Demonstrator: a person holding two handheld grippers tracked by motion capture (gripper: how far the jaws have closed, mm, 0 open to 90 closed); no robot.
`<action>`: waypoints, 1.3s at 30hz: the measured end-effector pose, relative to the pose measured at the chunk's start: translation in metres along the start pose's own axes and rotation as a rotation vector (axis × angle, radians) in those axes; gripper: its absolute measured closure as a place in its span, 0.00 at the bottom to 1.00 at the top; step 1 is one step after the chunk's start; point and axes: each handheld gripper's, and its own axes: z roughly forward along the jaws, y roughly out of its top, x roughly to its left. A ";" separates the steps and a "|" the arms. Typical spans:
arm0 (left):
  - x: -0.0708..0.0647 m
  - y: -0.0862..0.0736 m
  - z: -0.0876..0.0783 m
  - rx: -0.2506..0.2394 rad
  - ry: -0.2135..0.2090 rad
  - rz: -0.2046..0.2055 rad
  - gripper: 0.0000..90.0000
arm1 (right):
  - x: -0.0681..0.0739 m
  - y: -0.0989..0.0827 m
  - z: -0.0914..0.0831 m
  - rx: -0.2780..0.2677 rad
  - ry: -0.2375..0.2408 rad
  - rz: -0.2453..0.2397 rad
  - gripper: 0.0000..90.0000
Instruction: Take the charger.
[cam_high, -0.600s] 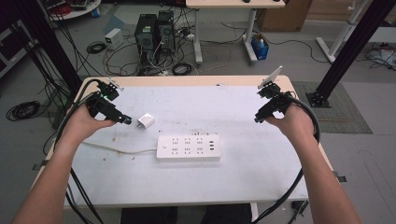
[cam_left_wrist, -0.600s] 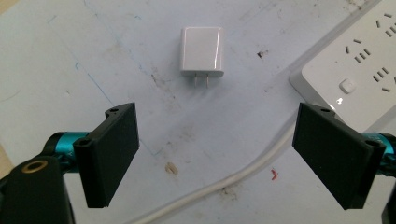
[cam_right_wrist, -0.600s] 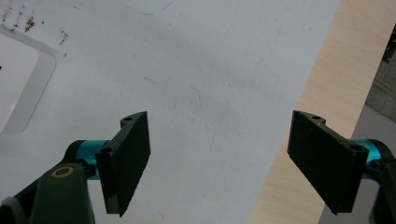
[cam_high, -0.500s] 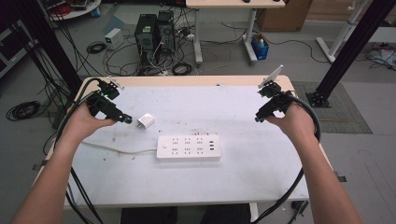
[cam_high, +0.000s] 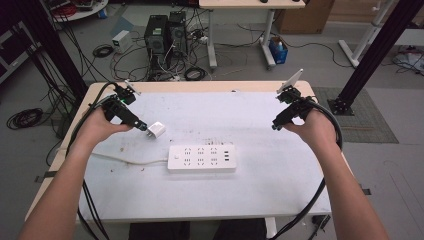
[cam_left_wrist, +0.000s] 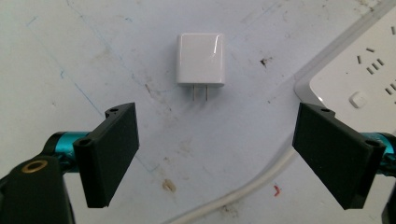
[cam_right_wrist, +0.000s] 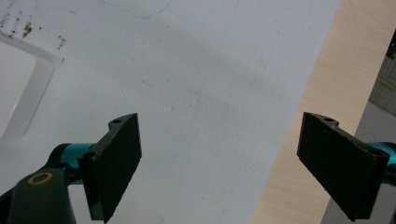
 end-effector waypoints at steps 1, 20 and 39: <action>0.000 0.001 0.003 0.002 0.000 -0.003 0.16 | 0.000 0.000 0.000 0.000 0.000 0.000 0.15; 0.011 0.032 0.073 0.121 -0.011 -0.047 0.16 | -0.007 0.001 0.004 -0.004 0.021 0.010 0.15; 0.007 0.038 0.110 0.217 0.029 -0.012 0.25 | -0.003 -0.001 0.002 -0.021 0.025 -0.005 0.15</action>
